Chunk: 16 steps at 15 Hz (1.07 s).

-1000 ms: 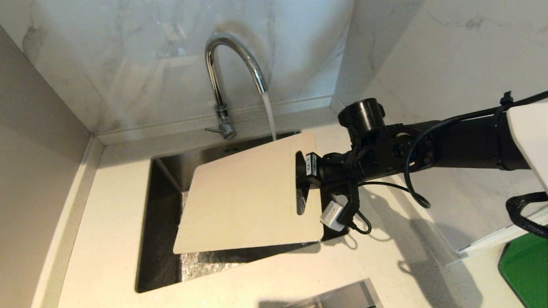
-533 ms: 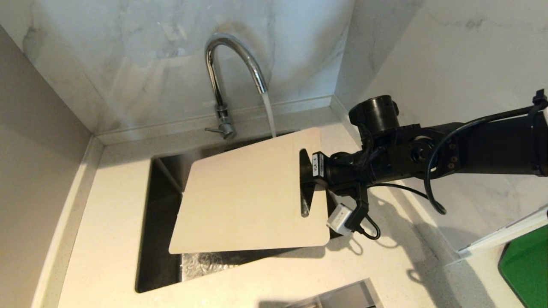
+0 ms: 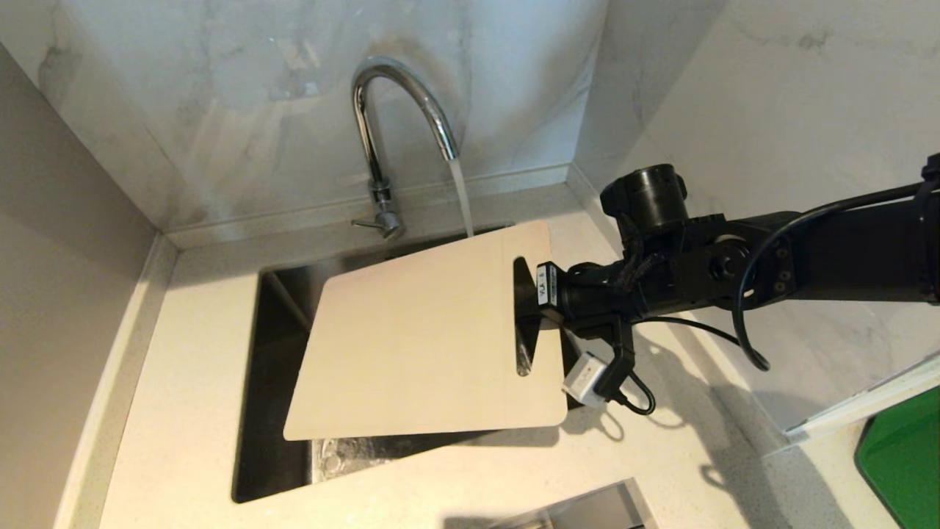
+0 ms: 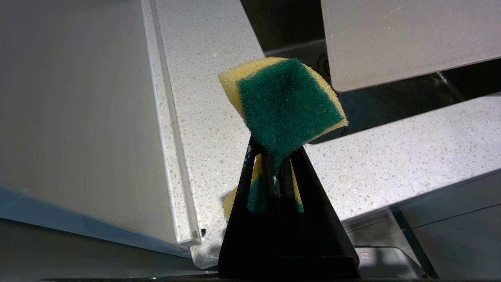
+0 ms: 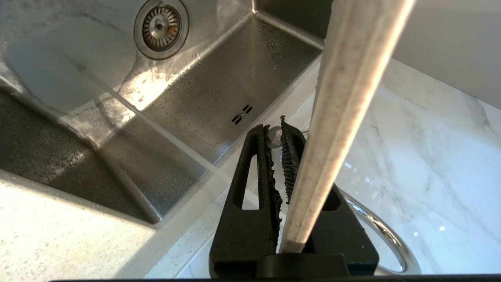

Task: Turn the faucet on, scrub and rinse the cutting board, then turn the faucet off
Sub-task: Scrub the cutting board underwater

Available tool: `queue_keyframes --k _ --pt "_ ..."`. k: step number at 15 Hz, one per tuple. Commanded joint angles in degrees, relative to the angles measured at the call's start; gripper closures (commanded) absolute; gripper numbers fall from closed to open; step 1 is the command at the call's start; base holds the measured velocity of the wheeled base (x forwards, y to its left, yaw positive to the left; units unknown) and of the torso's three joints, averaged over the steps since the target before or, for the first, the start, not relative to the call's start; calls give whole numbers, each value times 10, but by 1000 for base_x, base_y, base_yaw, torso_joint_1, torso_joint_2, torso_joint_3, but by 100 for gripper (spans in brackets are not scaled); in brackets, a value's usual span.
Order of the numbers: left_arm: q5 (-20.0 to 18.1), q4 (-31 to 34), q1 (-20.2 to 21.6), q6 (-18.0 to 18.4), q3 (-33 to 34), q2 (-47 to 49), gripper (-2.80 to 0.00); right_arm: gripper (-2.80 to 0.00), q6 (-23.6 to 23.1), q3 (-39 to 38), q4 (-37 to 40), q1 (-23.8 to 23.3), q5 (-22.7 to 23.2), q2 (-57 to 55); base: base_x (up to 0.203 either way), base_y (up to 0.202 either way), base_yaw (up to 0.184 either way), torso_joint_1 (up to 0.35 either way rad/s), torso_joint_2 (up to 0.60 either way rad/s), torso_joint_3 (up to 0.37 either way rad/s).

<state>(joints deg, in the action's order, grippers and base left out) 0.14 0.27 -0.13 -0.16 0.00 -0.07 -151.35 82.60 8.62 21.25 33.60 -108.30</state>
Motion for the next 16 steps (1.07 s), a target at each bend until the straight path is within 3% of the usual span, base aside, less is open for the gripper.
queue_keyframes --k 1,9,12,16 --pt "0 0 0 0 2 0 0 0 -9 -2 1 0 3 3 0 0 0 0 0 0" --pt "3 12 0 17 -22 4 0 0 -5 -8 -8 0 3 7 0 0 0 0 0 0" --pt "8 30 -2 15 -121 106 0 0 12 -16 -29 0 3 8 0 0 0 0 0 0" --pt "9 33 -2 13 -318 297 0 0 13 -17 -31 1 3 9 0 0 0 0 0 0"
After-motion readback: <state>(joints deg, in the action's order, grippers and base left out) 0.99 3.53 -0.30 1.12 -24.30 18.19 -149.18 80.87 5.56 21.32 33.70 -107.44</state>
